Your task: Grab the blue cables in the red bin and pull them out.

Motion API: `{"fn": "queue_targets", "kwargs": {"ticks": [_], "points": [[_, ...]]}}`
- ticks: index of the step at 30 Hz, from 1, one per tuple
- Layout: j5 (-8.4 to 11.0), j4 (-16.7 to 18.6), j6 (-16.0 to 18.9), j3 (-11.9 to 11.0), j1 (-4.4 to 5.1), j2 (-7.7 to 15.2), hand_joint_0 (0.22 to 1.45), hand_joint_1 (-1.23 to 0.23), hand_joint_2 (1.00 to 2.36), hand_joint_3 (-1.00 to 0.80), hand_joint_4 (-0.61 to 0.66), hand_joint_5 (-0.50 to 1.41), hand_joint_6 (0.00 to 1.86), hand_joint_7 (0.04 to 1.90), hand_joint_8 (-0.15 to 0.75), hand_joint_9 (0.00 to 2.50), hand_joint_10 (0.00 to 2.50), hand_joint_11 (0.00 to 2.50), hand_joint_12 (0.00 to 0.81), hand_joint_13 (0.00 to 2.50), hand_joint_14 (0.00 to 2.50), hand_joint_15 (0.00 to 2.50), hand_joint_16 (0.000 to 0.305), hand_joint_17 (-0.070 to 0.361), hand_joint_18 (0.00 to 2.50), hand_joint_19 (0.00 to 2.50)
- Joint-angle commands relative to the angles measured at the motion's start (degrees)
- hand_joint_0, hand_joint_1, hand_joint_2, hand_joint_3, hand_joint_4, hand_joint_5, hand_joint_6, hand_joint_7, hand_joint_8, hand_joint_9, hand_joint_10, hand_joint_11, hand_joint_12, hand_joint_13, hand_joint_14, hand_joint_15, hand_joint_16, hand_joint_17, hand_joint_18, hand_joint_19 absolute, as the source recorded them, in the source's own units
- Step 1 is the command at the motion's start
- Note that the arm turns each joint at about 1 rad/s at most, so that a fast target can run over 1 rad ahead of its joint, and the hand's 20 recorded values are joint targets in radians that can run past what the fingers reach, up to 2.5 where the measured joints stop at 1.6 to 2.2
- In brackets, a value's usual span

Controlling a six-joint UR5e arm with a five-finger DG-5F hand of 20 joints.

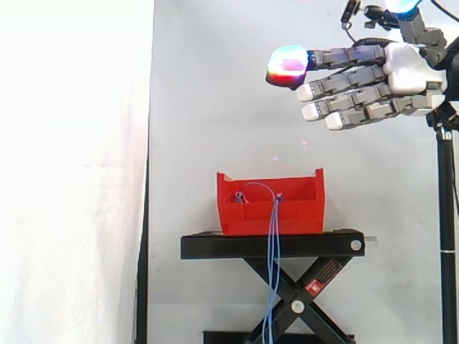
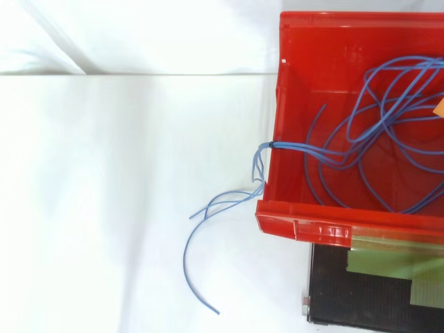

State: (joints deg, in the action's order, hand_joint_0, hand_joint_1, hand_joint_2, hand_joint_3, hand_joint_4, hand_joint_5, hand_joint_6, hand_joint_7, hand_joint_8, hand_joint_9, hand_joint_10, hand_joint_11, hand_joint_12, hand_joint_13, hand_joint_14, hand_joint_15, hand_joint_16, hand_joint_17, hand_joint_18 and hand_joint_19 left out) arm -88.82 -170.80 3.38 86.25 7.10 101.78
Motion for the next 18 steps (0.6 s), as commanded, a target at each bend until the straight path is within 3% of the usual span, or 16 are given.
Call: {"fn": "queue_targets", "kwargs": {"ticks": [1,18], "points": [[0.05,-0.8,-0.4,-0.6,0.1,0.0,0.72,-0.72,1.0,-1.0,0.14,0.14,0.01,0.14,0.236,0.12,0.0,0.0,0.37,0.0,0.0,0.17,0.057,0.128,0.0,0.3],[0.32,-3.4,-3.2,-2.5,1.51,0.9,0.72,-0.72,1.0,-1.0,0.14,0.14,0.01,0.15,0.239,0.13,0.0,0.0,0.368,0.0,0.0,0.17,0.057,0.128,0.0,0.31]]}}
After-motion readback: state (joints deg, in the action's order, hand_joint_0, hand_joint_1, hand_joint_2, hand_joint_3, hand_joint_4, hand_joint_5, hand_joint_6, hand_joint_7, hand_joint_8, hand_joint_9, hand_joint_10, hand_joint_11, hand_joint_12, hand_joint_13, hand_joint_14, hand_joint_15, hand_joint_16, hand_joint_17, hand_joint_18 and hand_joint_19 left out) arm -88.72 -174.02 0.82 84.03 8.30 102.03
